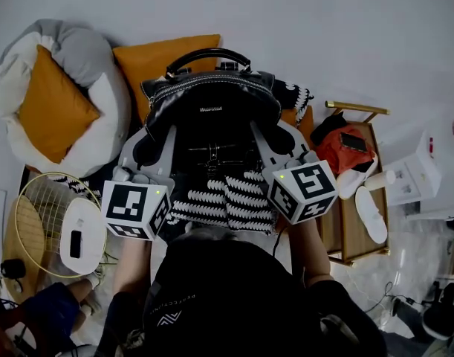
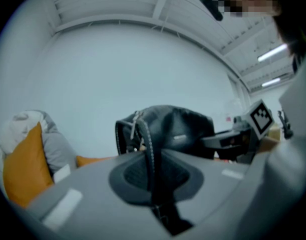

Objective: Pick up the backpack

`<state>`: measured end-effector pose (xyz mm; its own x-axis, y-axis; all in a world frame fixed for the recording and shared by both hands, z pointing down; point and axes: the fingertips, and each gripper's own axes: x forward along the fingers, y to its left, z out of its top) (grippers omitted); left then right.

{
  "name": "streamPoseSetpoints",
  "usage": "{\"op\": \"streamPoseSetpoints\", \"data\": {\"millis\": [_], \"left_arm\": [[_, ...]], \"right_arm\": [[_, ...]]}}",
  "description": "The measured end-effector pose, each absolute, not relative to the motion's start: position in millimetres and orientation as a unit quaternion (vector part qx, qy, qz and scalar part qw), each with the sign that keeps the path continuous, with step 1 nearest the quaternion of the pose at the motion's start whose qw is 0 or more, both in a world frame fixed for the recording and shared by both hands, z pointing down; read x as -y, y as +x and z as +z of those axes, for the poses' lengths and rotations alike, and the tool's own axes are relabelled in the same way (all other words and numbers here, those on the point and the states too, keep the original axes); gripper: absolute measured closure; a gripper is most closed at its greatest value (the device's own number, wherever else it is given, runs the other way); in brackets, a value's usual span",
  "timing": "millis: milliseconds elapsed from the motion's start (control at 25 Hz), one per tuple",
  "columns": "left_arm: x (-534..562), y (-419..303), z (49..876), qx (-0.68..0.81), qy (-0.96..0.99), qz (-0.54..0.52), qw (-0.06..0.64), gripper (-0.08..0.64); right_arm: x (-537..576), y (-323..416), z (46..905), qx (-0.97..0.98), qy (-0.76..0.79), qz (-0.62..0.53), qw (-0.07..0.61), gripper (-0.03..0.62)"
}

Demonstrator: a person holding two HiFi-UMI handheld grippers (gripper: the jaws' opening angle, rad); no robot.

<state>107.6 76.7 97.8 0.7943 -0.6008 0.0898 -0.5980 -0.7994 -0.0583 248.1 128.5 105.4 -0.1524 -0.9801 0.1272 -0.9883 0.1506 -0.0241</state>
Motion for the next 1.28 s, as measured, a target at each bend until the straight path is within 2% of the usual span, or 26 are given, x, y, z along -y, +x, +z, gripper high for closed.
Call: {"op": "streamPoseSetpoints", "data": {"millis": [1280], "left_arm": [[-77.1, 126.4, 120.5, -0.284, -0.956, -0.077, -0.005, 0.525]], "right_arm": [[-137.0, 263.6, 130.6, 0.743, 0.663, 0.085, 0.035, 0.571]]}}
